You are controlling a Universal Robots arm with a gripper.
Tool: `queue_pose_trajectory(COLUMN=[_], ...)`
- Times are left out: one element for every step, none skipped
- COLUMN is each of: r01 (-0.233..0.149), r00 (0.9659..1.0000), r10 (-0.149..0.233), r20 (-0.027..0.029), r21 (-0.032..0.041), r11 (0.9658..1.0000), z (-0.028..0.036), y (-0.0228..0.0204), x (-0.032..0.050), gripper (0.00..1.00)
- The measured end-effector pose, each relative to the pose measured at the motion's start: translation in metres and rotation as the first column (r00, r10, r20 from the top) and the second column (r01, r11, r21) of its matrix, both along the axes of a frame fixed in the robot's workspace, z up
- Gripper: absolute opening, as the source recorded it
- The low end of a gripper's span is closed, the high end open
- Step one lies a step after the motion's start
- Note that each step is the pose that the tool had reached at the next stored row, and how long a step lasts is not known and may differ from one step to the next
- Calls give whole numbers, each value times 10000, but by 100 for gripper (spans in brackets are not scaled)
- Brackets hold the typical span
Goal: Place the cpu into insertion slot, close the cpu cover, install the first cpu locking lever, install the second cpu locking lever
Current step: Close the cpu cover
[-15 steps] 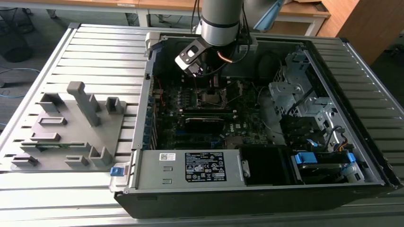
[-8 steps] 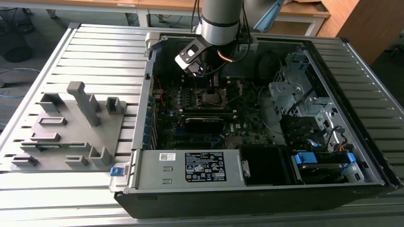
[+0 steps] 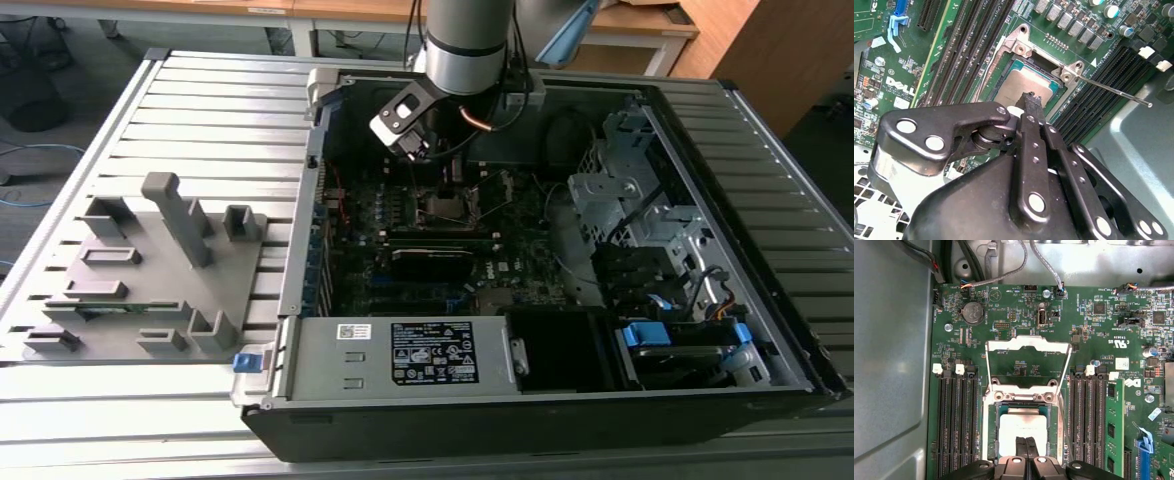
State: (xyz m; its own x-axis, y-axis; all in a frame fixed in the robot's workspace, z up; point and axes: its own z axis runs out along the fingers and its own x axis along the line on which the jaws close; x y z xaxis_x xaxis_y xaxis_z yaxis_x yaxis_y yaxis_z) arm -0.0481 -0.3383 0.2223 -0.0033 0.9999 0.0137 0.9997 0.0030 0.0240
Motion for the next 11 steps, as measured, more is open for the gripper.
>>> queue_pose_trajectory(r01=[0,0,0,0,0,0,0,0,0,0,0], r00=[10000,10000,10000,10000,10000,10000,10000,10000,10000,10000,10000], r10=[0,0,0,0,0,0,0,0,0,0,0], r20=[-3,-1,0,1,0,0,0,-1,-1,-1,0], r21=[-5,-3,0,1,0,0,0,-1,-2,-2,0], r11=[10000,10000,10000,10000,10000,10000,10000,10000,10000,10000,10000], z=[4,6,6,6,7,8,9,11,13,15,17], y=[-1,0,0,0,0,0,0,0,0,0,0], x=[0,0,0,0,0,0,0,0,0,0,0], gripper=[11,11,11,11,11,11,11,11,11,11,11])
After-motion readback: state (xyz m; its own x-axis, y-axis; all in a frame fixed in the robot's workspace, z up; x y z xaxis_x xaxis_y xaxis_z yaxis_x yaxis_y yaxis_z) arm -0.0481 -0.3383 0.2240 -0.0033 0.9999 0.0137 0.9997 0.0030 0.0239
